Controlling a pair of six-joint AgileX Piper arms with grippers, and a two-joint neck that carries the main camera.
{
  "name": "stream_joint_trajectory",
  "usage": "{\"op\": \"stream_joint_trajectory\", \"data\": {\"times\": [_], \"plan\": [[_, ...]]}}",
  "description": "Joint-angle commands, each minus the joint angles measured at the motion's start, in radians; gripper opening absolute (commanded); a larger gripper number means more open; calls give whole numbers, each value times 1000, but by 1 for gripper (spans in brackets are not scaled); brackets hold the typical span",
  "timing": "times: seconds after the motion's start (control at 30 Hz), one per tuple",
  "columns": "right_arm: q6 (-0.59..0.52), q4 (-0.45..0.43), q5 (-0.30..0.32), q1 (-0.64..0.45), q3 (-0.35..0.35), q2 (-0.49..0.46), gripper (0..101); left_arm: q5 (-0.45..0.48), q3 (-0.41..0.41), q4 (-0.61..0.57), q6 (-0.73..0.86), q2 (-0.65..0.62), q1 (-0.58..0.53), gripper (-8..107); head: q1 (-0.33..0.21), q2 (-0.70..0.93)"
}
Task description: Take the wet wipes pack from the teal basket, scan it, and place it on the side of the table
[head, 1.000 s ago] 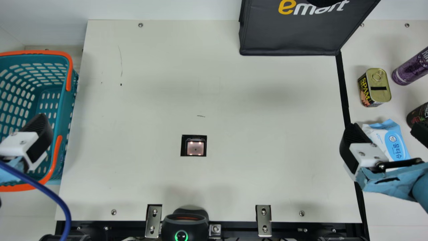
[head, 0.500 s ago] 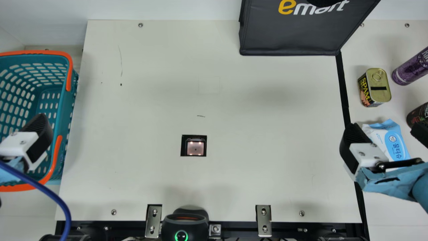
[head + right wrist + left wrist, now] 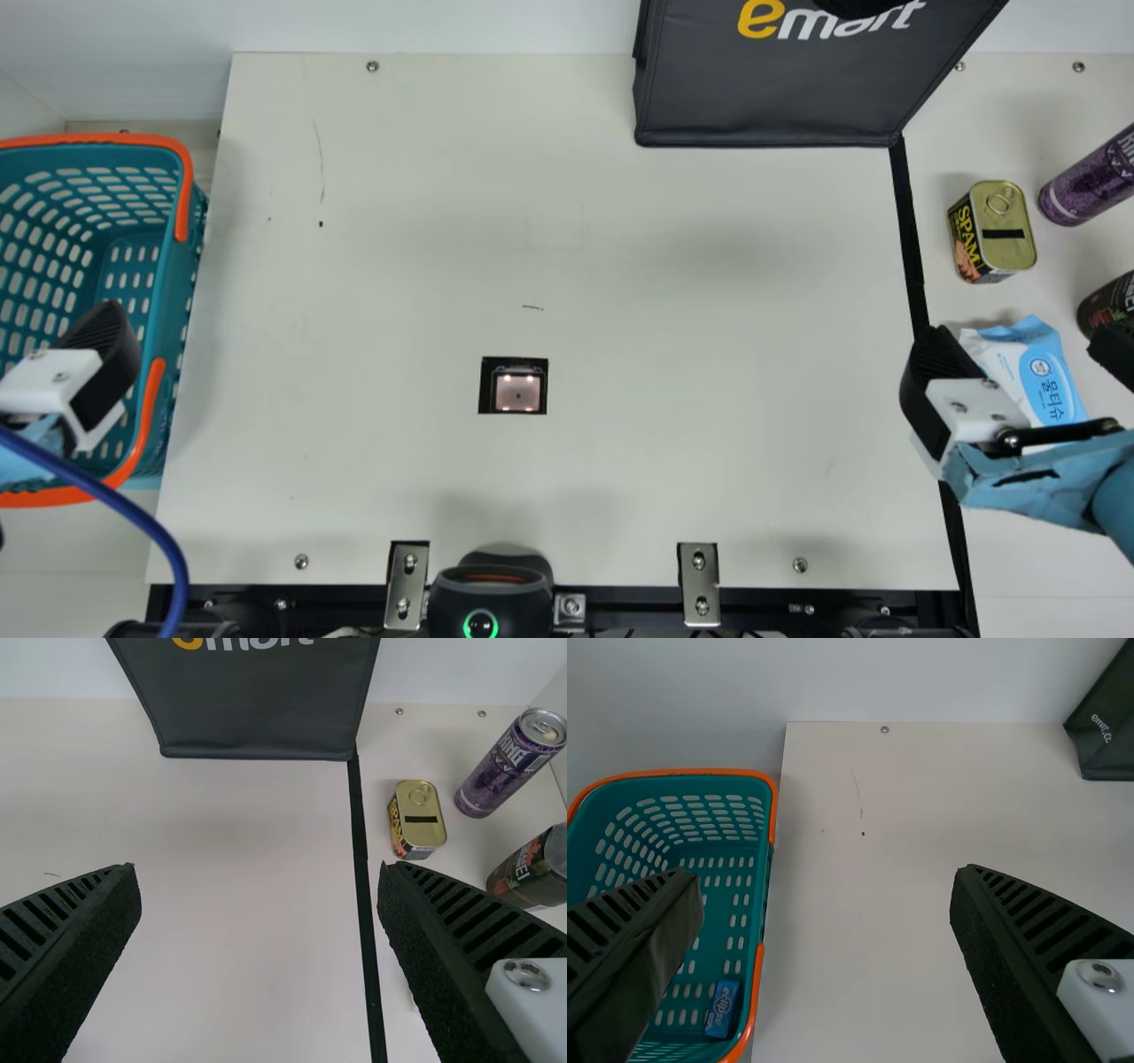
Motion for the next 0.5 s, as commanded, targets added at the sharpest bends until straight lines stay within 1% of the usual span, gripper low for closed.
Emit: {"op": "stream_joint_trajectory", "data": {"times": [0.0,0.47], "plan": [[0,0,0,0,0,0,95,0,0,0,0,0,0,90,-29,2],[0,0,0,0,0,0,95,0,0,0,0,0,0,90,-29,2]]}}
